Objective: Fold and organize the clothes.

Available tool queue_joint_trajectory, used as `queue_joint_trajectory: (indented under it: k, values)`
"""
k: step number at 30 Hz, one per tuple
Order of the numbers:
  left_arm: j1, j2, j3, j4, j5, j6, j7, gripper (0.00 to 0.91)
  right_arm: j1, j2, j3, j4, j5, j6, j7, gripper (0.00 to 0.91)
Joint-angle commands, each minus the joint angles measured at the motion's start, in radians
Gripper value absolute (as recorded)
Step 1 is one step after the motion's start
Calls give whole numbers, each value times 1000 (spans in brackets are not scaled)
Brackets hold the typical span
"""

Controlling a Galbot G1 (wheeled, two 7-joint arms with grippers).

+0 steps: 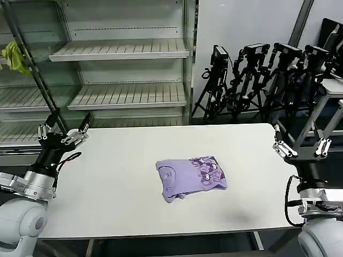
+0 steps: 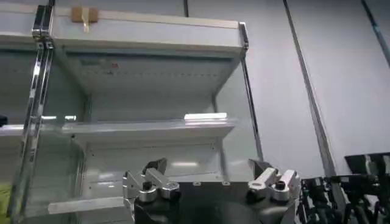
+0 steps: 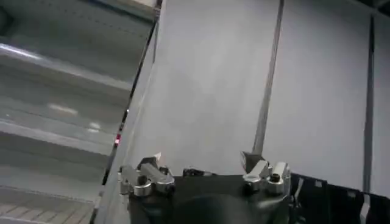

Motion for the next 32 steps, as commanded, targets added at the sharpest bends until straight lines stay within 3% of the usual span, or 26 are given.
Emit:
queue_joint_trajectory:
  k: [1,32]
  values:
    - [3,-1,1,-2,1,-2,1,907,-2,5,6,-3,-8,2,2,907]
    - [20,10,-7,-14,-10,1,2,907,4,13,1,-13,-31,5,11,907]
